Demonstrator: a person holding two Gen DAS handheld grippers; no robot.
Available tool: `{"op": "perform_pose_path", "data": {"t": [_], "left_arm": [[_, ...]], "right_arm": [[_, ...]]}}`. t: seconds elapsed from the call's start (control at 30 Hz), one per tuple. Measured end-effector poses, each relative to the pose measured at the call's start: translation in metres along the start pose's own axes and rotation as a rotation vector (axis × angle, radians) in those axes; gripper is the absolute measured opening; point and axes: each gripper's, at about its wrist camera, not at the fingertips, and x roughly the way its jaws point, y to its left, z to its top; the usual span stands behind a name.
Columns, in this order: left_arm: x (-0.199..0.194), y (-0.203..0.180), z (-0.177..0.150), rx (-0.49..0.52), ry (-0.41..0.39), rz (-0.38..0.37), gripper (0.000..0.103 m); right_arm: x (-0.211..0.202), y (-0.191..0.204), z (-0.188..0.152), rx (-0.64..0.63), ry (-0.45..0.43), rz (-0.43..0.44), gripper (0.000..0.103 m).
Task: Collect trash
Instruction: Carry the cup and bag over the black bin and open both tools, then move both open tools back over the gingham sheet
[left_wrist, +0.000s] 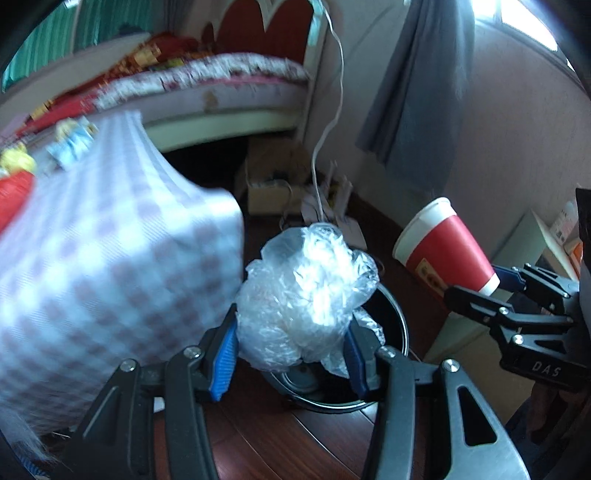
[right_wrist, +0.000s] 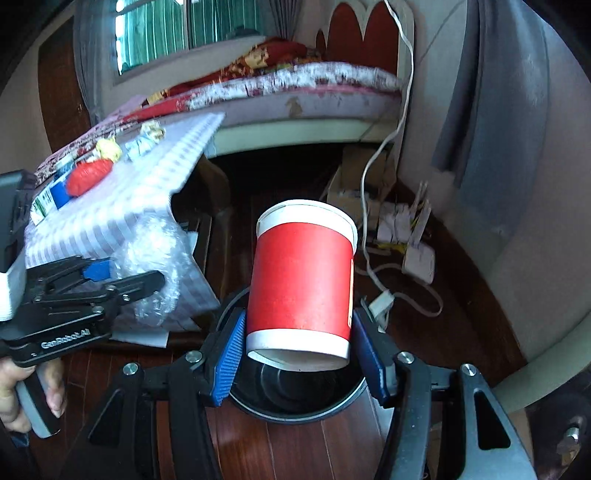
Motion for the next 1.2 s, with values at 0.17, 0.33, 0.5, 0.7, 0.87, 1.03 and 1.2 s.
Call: {"op": "perform_pose_path", "data": {"t": [0.17,0.33,0.5,0.7,0.87,1.03,1.2], "left_arm": [[0.031,-0.006,-0.011,-0.001,0.079,-0.039,0.051],[0.047,-0.006,-0.012,-0.029,0.119,-0.06,0.095],[0.028,0.008,-0.021,-0.073,0.106,0.011,0.097],[-0.036,0.022,-0.023,-0.121,0.006,0.13,0.102],[-0.071,0.043,-0.018,-0.14,-0.047,0.203,0.102],[-0.091,0.057,-0.014,-0.165,-0.097,0.252,0.102],[-0.101,0.069,-0.015,-0.184,-0.121,0.282,0.102]], "right_arm": [[0.024,-0.013,-0.007,0.03,0.062,0.054,0.059],[0.051,-0.026,-0.008,0.093,0.123,0.061,0.079],[0.041,-0.043,-0.011,0.169,0.112,-0.008,0.084],[0.017,-0.015,-0.001,0.135,0.072,-0.056,0.102],[0.0,0.015,0.009,0.093,0.032,-0.067,0.102],[-0.015,0.048,0.018,0.032,0.01,-0.05,0.102],[-0.018,0.075,0.025,-0.01,0.004,-0.029,0.102]]}}
